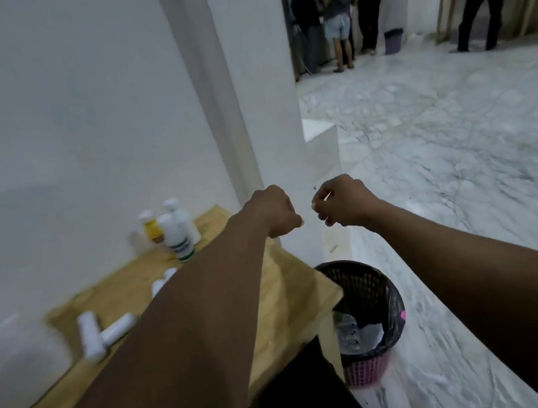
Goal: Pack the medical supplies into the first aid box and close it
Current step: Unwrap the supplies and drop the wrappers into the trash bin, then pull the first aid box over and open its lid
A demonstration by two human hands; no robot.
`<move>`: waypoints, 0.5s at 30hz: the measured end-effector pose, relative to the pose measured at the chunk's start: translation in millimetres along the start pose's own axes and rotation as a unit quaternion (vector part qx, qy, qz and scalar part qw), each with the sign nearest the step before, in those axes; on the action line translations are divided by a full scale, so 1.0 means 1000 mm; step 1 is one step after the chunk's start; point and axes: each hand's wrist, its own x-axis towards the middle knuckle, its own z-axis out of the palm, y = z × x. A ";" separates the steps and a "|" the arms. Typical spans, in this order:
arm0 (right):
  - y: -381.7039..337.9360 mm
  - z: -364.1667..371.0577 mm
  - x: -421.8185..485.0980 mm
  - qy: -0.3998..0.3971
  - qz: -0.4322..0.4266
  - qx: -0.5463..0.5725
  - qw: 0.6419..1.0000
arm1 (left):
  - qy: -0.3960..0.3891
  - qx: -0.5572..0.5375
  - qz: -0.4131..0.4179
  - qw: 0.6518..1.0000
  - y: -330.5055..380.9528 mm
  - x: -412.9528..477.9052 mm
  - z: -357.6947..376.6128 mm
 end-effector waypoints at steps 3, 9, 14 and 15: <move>-0.049 0.015 -0.016 -0.011 -0.058 0.005 0.998 | 0.043 -0.005 -0.027 0.999 -0.022 -0.049 -0.033; -0.145 0.086 -0.046 -0.082 -0.167 0.002 0.983 | 0.141 -0.028 -0.114 0.983 -0.103 -0.145 -0.092; -0.209 0.160 -0.077 -0.154 -0.231 0.010 0.961 | 0.229 -0.030 -0.176 0.957 -0.187 -0.220 -0.121; -0.220 0.175 -0.083 -0.172 -0.235 0.013 0.957 | 0.249 -0.024 -0.188 0.950 -0.205 -0.233 -0.125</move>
